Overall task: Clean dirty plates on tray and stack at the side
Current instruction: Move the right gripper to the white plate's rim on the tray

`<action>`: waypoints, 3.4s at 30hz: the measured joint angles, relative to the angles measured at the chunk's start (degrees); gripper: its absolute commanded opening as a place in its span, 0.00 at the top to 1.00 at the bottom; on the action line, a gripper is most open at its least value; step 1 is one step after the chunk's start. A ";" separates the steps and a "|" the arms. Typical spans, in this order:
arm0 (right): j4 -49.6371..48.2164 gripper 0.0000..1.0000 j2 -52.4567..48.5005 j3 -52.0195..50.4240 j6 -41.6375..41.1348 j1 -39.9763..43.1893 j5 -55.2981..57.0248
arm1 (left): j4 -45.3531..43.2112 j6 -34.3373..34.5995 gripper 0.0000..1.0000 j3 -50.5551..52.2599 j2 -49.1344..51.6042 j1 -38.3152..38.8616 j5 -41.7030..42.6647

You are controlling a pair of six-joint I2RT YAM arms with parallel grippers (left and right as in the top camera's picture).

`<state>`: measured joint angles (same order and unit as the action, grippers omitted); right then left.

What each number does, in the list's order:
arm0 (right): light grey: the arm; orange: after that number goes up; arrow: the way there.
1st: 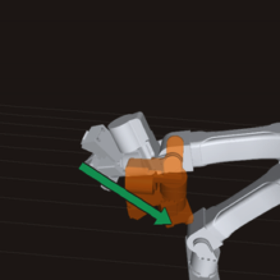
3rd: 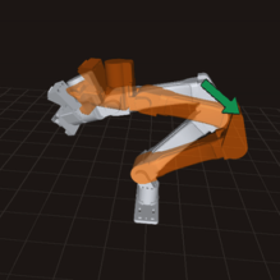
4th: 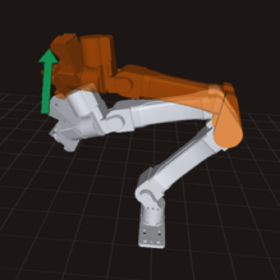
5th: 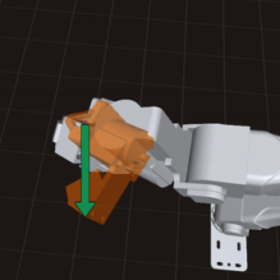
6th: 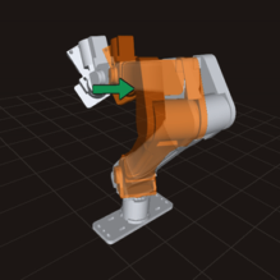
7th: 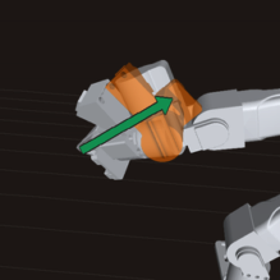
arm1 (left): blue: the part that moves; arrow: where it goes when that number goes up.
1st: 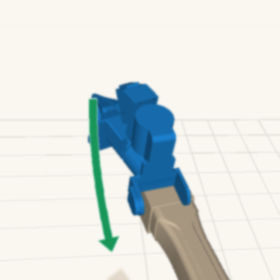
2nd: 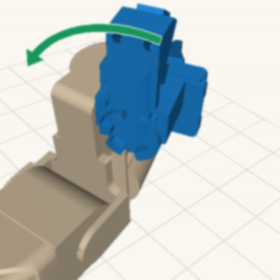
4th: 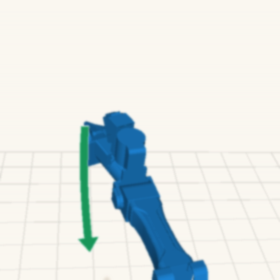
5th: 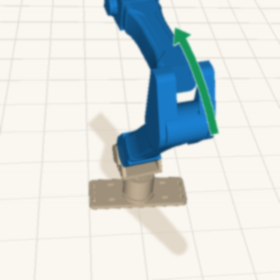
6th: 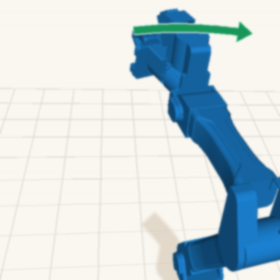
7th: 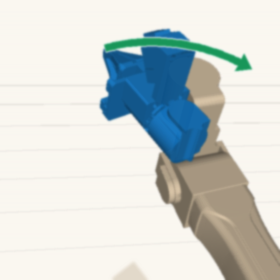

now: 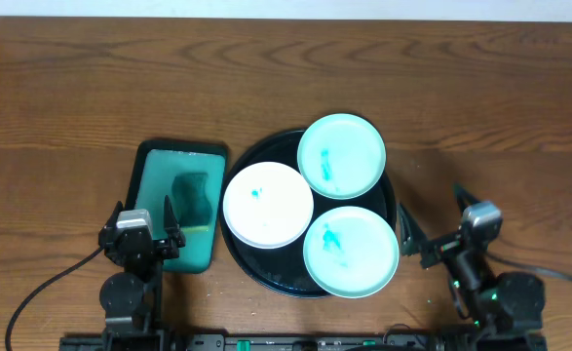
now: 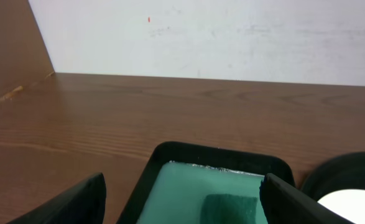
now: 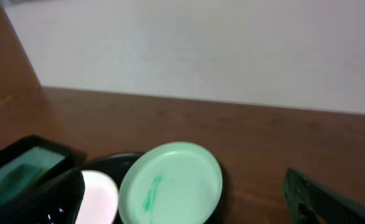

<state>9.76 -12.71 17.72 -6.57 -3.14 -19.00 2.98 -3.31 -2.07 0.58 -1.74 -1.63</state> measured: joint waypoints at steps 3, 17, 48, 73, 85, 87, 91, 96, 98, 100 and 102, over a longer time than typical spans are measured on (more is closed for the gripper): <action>3.74 0.01 -9.90 7.17 0.24 0.00 -1.99 | 0.00 0.02 0.20 0.02 0.02 0.00 0.00; 46.23 0.01 -61.02 45.75 1.42 -1.33 -7.26 | 0.00 0.00 0.21 0.02 0.02 0.00 0.02; 52.78 0.01 -73.55 48.65 1.38 -4.76 -6.51 | -0.02 0.35 0.20 0.02 0.02 0.00 0.52; 53.09 0.01 -73.55 48.94 1.38 -4.76 -6.56 | 34.51 12.50 0.20 -43.32 49.44 0.00 19.50; 52.92 0.11 -73.55 48.96 1.16 -4.76 -6.91 | 44.78 12.52 0.20 -54.40 69.61 0.00 19.54; 51.45 0.14 -73.55 48.96 1.11 -4.79 -7.67 | 44.81 12.52 0.20 -54.40 70.66 0.00 19.54; 48.43 0.12 -73.55 48.94 0.61 -5.55 -9.73 | 46.62 12.52 0.20 -54.40 71.67 0.00 19.56; 43.23 0.02 -73.55 48.96 -1.25 -13.20 -9.44 | 47.06 12.50 0.20 -54.40 71.76 0.00 19.54; 40.96 0.01 -73.55 48.96 -2.51 -17.09 -7.93 | 47.58 12.28 0.20 -54.40 71.76 0.00 19.54; 38.34 0.01 -73.55 48.96 -5.40 -20.79 -4.85 | 49.51 12.26 0.20 -54.58 71.76 0.00 19.08; 36.11 0.01 -73.57 48.98 -8.35 -23.76 -2.08 | 53.07 12.28 0.21 -55.47 71.93 0.02 17.27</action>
<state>45.87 -86.28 66.70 -14.92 -26.89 -21.08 56.05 8.97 -57.54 72.51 -1.72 15.64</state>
